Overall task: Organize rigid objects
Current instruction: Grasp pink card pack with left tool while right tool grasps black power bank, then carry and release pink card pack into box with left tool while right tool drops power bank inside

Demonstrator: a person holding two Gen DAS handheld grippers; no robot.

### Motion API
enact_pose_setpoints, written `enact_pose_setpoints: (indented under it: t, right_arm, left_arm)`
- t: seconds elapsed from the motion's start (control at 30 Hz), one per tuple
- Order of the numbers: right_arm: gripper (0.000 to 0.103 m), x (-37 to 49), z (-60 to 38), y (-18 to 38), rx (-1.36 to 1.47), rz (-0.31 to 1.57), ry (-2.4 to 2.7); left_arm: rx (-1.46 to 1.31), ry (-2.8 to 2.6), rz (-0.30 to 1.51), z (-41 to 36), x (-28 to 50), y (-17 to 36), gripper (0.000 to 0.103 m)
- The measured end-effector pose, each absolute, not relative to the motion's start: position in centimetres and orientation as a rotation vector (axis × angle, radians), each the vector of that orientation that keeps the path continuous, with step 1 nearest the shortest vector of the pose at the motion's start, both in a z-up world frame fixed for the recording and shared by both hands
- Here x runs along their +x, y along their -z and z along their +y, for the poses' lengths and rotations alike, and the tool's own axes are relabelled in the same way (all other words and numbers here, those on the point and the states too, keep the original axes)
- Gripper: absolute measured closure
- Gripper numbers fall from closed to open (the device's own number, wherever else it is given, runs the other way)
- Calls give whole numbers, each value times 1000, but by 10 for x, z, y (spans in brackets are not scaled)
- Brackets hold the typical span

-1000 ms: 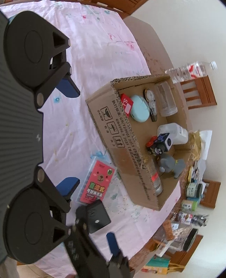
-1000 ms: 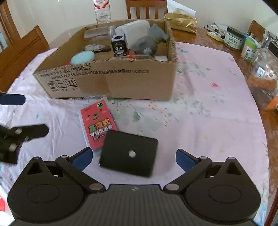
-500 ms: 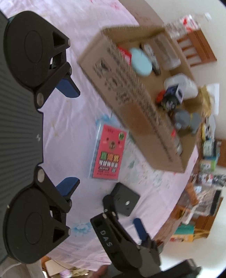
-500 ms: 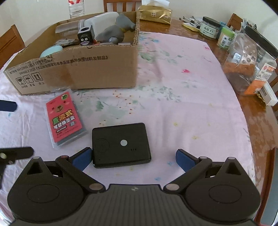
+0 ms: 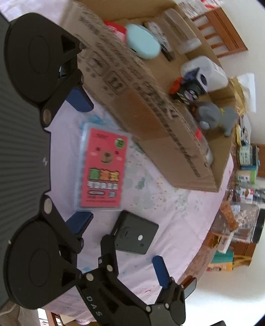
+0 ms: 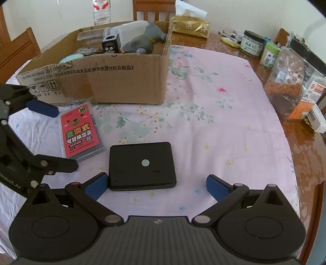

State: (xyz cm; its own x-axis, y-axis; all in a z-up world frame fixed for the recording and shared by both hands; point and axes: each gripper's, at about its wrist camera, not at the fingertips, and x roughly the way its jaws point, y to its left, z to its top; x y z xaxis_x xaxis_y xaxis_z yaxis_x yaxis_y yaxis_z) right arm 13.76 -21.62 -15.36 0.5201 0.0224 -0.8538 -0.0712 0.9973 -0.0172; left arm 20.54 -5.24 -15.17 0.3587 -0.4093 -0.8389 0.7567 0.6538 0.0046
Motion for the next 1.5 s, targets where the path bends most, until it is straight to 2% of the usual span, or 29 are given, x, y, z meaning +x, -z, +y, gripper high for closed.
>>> enact_pose_setpoints:
  t: [0.23,0.27,0.3,0.9,1.43,1.5]
  right_arm:
    - [0,137,-222,154,-71,1019,-85]
    - [0,137,-222,154,-72,1018,-86]
    - [0,137,-222,154,-72,1017,-86]
    - [0,148,-203,155,-128,1002,-196]
    - [28,161,-200,147,-155,1016,-226]
    - [28,162,-201,146,-159,1019,-225]
  left_arm:
    - [426,808,909,-60,210,152,3]
    - [423,806,906,-61,209,152,5]
    - [419,806,899,-61,209,150,12]
    - [300,539,978,-20,186,151,11]
    - [307,536,995,-27,191,149,11]
    - [304,532,1004,-27,192,149,11]
